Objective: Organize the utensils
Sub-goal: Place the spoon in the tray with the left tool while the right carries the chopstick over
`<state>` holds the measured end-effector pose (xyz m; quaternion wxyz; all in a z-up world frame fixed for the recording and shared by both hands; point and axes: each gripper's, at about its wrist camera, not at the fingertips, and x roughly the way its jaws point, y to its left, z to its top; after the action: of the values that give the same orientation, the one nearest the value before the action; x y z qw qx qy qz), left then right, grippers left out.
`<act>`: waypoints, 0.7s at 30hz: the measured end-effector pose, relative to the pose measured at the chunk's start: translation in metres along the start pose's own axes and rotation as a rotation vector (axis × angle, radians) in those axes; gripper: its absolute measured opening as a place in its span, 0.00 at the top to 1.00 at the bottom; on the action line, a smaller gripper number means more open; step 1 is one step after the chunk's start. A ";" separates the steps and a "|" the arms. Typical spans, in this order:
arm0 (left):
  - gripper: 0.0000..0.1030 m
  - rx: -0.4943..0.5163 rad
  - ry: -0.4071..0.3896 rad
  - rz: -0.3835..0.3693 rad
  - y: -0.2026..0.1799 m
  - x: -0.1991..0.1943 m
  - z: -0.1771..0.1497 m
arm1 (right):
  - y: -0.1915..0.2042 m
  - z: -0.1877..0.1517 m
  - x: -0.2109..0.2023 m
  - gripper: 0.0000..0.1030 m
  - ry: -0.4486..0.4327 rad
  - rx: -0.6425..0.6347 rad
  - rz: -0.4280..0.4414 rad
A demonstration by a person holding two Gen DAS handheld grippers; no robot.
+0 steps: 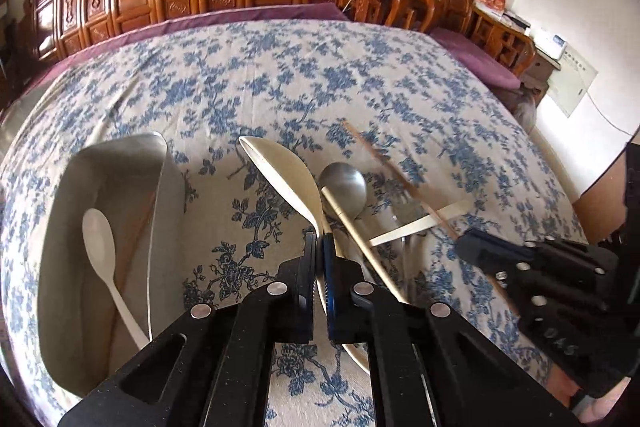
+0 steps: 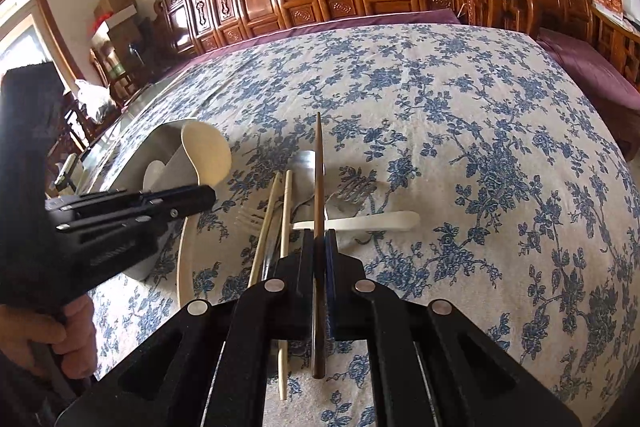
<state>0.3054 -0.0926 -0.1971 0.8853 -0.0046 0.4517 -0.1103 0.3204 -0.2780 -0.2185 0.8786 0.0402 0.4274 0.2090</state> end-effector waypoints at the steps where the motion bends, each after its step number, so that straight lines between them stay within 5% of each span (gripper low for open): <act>1: 0.97 0.005 -0.004 -0.001 -0.001 -0.002 0.000 | 0.001 0.000 0.000 0.94 0.001 -0.002 0.001; 21: 0.97 0.014 -0.064 0.033 0.044 -0.053 -0.007 | 0.050 -0.015 0.005 0.94 0.018 -0.102 0.031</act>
<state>0.2786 -0.0385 -0.1637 0.9011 0.0055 0.4221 -0.0987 0.2955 -0.2323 -0.2194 0.8724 0.0001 0.4234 0.2443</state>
